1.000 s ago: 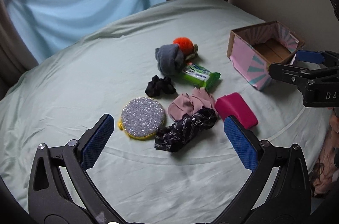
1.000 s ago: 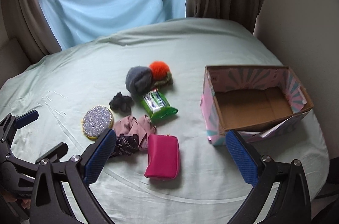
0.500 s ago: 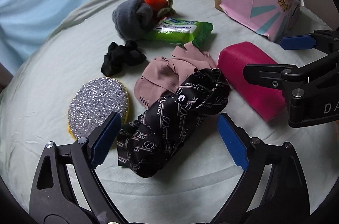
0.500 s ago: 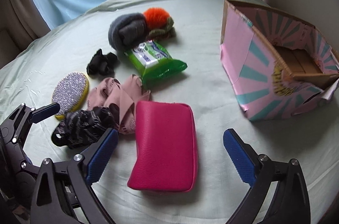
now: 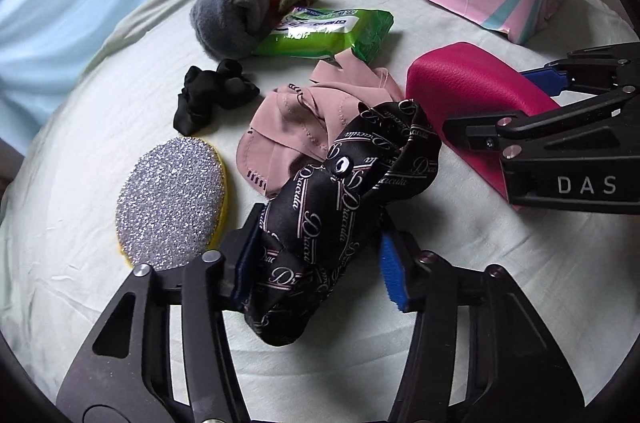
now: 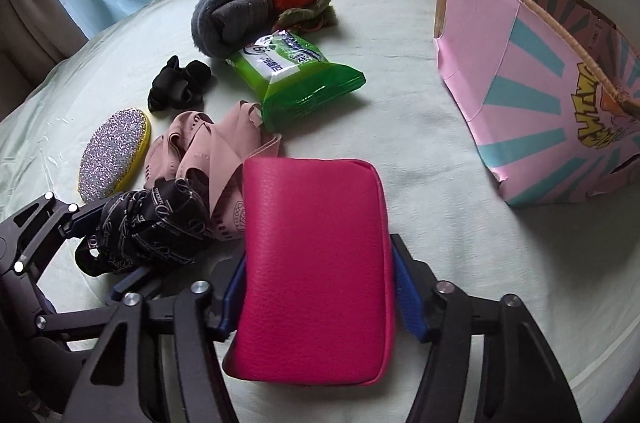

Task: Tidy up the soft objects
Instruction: 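Carry scrunchie with left tool while right tool carries pink pouch into the box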

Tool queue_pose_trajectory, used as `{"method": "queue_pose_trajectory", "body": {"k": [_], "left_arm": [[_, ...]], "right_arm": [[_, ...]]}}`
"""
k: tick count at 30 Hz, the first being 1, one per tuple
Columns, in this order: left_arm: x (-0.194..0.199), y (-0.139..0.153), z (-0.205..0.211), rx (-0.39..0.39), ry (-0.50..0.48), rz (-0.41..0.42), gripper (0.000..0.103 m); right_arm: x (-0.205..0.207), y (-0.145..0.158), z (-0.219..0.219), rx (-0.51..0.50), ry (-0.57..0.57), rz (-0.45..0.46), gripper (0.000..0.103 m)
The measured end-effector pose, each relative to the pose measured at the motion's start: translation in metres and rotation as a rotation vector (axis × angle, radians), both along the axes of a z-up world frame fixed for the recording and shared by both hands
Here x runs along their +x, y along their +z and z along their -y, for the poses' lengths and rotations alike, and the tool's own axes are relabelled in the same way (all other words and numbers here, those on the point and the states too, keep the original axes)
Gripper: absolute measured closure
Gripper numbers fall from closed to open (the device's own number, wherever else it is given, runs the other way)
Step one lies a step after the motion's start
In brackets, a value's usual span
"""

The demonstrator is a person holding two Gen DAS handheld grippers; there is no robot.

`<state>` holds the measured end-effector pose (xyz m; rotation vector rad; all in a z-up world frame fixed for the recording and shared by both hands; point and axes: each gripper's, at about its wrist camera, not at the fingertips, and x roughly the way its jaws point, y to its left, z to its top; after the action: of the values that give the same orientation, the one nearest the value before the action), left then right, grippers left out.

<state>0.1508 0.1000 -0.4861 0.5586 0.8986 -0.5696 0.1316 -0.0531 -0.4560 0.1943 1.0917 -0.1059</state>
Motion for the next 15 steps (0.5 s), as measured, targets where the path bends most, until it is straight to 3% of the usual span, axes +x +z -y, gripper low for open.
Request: {"method": "queue_pose_trajectory", "body": {"k": [5, 9, 15], "left_arm": [[-0.002, 0.01, 0.0, -0.003, 0.012, -0.009, 0.066], [-0.004, 0.027, 0.0, -0.003, 0.046, -0.006, 0.066], [-0.008, 0.077, 0.003, -0.024, 0.108, 0.007, 0.066]], "right_arm": [[0.0, 0.006, 0.002, 0.003, 0.018, 0.005, 0.058], [-0.001, 0.019, 0.006, 0.009, 0.025, 0.009, 0.059], [-0.005, 0.064, 0.014, 0.022, 0.026, 0.046, 0.059]]}}
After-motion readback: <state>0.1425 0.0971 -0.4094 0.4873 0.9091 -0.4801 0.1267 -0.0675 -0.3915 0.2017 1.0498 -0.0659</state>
